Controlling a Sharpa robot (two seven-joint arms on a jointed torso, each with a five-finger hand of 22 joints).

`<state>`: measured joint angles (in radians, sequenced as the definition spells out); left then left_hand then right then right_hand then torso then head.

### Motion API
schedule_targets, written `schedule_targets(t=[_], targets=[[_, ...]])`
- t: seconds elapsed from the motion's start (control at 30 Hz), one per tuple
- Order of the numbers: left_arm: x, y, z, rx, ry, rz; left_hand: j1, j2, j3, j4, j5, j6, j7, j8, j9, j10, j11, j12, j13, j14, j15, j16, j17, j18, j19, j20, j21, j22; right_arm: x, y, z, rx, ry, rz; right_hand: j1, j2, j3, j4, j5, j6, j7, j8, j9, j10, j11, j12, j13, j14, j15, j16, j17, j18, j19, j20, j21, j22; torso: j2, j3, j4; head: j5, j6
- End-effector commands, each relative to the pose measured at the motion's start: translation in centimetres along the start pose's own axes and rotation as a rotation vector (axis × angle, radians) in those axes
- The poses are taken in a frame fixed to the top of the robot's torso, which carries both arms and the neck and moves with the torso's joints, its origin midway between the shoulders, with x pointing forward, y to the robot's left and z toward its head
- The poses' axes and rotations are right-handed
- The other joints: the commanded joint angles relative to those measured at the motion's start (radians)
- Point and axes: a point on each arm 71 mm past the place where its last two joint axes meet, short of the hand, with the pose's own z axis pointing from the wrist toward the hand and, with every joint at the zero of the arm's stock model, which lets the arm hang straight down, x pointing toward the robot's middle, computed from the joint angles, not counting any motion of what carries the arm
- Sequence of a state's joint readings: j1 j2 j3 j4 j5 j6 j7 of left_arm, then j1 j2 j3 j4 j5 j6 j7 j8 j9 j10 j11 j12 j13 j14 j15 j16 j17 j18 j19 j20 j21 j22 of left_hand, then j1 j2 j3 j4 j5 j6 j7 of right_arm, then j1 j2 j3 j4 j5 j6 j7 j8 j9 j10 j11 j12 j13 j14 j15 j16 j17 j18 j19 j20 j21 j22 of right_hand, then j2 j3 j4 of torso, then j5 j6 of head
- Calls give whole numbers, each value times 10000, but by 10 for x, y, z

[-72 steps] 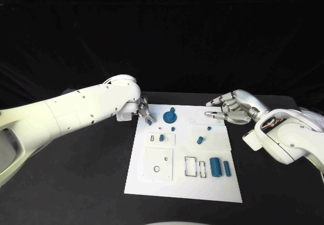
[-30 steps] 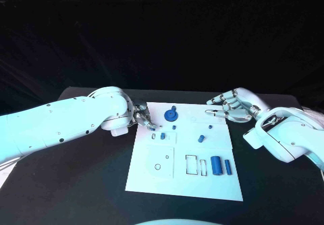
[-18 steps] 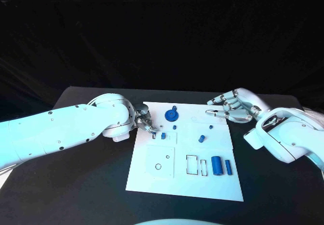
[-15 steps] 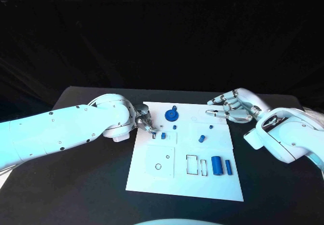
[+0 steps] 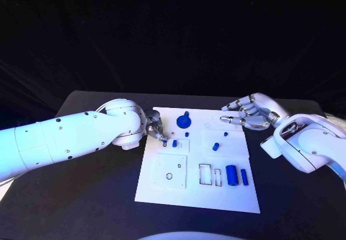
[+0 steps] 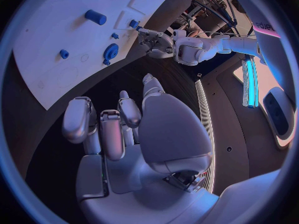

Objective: Assemble the parts on the task board

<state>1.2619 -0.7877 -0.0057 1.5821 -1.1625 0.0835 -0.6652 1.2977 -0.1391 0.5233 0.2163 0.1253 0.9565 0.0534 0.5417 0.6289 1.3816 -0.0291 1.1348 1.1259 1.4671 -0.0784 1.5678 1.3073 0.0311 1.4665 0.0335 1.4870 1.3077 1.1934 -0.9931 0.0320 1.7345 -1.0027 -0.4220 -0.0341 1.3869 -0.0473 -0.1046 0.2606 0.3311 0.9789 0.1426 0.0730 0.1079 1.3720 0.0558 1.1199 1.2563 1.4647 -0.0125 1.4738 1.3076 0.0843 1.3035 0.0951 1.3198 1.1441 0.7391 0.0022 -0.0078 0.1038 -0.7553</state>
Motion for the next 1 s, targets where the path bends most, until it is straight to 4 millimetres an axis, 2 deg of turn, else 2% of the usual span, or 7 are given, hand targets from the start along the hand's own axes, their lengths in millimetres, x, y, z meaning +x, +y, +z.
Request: schedule_targets(t=[0.03,0.23,0.47,1.0], targets=[[3,-1,0,-82,356,451,82,-21,1335,-1273,23,-3,-71,58,12,66,15,58,7,1037,-12,30,2635,-73,589,-56,42,1946,2,1,0,-69,130,-25,-27,44,-50,-2,35,73,-1,9,1,-70,-4,10,-1,690,-42,-62,947,79,-16,-18,-31,-4,-7,-5,4,-12,2],[4,-2,1,-207,450,539,82,-21,1335,-1273,23,-3,-71,58,12,66,15,58,7,1037,-12,30,2635,-73,589,-56,42,1946,2,1,0,-73,135,-23,-27,44,-50,-2,35,73,-1,9,1,-70,-4,10,-1,690,-42,-62,947,79,-16,-18,-31,-4,-7,-4,13,-34,3],[5,-1,2,-355,419,606,73,-34,1356,-1282,24,2,-72,64,15,68,14,62,12,1037,-12,30,2635,-73,589,-57,42,1946,2,1,0,-70,148,-16,-27,44,-50,-2,35,73,-1,9,1,-70,-4,10,-1,690,-42,-62,947,79,-16,-18,-31,-4,-3,-5,-6,-65,-10],[7,-1,3,-466,514,706,58,-42,1389,-1290,24,8,-72,72,19,75,13,73,24,1037,-13,30,2635,-71,584,-56,33,1940,3,1,0,-74,166,-6,-27,44,-50,-2,35,73,-1,9,1,-70,-4,10,-1,690,-42,-62,947,79,-16,-18,-31,-4,-5,2,-5,-37,-63]])
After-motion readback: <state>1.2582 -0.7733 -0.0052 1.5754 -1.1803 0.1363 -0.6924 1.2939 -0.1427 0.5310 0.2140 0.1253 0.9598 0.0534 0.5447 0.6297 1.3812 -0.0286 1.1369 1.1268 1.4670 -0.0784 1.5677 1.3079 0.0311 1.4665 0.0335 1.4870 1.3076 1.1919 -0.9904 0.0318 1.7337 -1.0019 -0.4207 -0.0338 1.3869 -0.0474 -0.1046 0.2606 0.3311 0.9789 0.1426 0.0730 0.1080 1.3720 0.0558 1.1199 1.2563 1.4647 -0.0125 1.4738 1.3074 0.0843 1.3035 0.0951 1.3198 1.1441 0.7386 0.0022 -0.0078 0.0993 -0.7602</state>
